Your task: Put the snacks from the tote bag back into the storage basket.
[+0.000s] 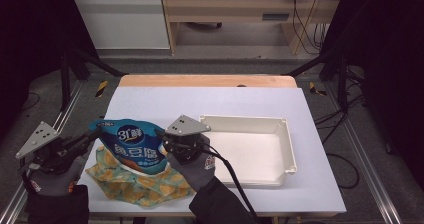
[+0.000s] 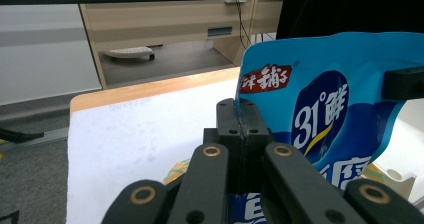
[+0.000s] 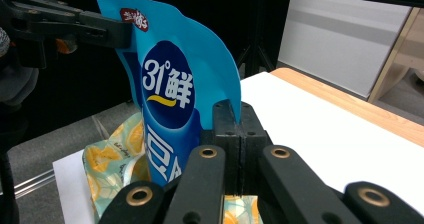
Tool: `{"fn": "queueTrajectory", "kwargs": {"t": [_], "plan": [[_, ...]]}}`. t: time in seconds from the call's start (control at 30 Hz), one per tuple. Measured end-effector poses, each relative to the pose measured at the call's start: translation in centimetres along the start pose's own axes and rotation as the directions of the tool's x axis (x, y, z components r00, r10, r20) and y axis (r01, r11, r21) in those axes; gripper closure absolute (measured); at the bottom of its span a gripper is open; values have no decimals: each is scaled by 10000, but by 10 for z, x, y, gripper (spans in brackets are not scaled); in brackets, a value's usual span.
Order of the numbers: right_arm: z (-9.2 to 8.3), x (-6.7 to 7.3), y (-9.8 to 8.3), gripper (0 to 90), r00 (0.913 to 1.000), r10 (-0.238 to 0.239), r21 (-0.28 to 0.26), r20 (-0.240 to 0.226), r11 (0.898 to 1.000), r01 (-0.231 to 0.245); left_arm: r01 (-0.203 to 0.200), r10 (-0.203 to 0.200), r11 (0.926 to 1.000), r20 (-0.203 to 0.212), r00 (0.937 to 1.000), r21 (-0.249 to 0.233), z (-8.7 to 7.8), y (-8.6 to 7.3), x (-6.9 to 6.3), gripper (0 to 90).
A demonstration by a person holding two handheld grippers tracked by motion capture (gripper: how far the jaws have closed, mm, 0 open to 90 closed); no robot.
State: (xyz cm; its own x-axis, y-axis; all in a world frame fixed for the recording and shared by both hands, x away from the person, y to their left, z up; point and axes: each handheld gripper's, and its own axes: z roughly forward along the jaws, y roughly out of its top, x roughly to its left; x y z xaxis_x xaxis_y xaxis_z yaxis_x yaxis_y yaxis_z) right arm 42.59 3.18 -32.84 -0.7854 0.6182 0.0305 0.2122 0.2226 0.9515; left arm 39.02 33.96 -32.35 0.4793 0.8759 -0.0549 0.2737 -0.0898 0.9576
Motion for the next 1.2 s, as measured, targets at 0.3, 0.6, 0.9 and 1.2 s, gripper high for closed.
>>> {"fn": "queueTrajectory", "kwargs": {"t": [0.3, 0.6, 0.9, 1.2], "plan": [[-3, 1, 4, 900, 10000, -82, -184, 6, 9998, 82, -60, 61, 9997, 29, 10000, -251, -6, 4, -3, 900], [-10, 0, 11, 900, 9999, -146, -387, -9, 9991, 145, -225, 230, 9989, 111, 9997, -420, -13, 13, -9, 900], [-18, 1, 24, 900, 9993, -371, -507, 46, 9980, 372, -275, 287, 9978, 189, 9994, -601, -18, 25, -10, 900], [-23, 3, 38, 900, 9986, -523, -586, -56, 9969, 518, -367, 382, 9958, 164, 9991, -841, -25, 36, -11, 900]]}}
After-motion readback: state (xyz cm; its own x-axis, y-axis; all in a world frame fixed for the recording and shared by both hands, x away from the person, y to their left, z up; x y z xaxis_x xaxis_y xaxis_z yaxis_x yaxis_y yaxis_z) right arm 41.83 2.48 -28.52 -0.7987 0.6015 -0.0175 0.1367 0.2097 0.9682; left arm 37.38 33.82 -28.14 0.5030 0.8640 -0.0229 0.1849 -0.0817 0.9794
